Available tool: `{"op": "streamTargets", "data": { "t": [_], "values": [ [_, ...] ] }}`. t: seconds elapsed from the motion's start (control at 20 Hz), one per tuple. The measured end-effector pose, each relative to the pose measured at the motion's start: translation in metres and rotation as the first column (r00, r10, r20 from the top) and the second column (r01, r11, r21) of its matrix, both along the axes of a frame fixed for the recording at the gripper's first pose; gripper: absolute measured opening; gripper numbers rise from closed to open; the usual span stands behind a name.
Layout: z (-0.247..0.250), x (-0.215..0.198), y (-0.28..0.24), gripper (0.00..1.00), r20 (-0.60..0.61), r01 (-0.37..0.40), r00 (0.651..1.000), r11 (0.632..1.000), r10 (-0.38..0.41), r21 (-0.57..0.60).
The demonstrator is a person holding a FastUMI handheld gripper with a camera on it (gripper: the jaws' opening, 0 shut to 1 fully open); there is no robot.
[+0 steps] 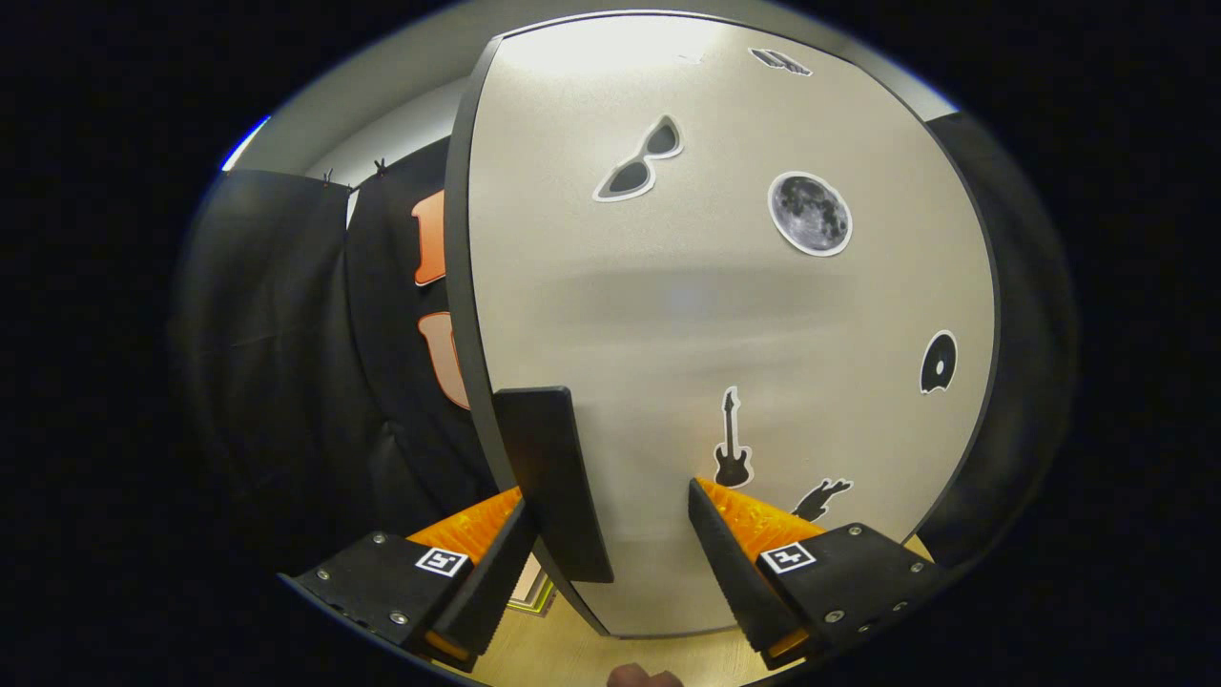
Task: Open the shoe cabinet door, grab the shoes and put them into the shoe cabinet, then close the shoe cabinet door.
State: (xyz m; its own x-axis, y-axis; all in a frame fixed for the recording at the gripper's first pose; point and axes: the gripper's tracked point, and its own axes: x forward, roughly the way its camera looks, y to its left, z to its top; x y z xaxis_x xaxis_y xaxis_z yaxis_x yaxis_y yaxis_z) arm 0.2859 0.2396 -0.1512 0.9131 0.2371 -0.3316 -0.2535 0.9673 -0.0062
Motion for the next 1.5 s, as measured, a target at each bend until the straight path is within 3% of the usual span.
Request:
{"op": "streamTargets", "data": {
  "t": [0.4, 0.7, 1.1, 1.5],
  "values": [
    [0.005, -0.012, 0.000, 0.96, -0.010, -0.013, 1.000, 0.999, 0.013, 0.032],
    [0.027, -0.061, -0.017, 0.95, 0.023, -0.015, 1.000, 1.000, 0.015, 0.026],
    [0.059, -0.142, -0.073, 0.95, 0.055, 0.039, 0.998, 0.999, -0.037, -0.034],
    [0.081, -0.167, -0.135, 0.95, 0.118, 0.039, 0.992, 0.999, -0.038, -0.004]
  ]
}}
